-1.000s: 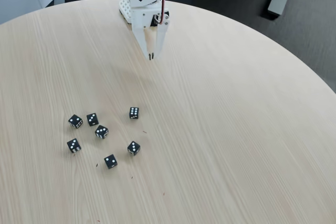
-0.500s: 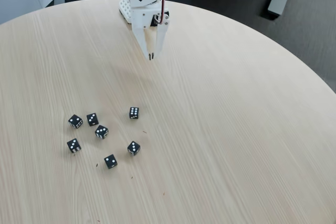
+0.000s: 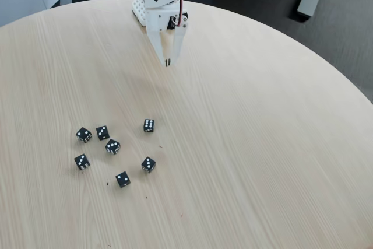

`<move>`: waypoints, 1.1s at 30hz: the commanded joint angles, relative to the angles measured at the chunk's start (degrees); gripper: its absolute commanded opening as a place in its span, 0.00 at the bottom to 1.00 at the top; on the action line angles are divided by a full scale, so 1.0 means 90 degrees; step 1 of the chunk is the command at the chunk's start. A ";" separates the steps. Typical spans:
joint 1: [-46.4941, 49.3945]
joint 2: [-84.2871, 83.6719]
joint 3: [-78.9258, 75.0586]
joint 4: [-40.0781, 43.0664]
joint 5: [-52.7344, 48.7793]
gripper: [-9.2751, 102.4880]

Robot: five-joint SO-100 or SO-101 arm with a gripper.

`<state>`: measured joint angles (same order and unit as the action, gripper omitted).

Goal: Pick up the dice with number 6

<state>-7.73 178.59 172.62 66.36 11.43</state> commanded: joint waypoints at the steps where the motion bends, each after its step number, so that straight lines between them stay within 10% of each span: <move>1: 0.0049 0.0039 -0.0020 0.0029 0.0039 0.08; 18: 0.0059 -0.0361 -0.0928 -0.0059 0.0195 0.17; 33: 0.0010 -0.4531 -0.4004 0.0010 0.1973 0.22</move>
<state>-7.47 141.33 141.24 66.27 26.72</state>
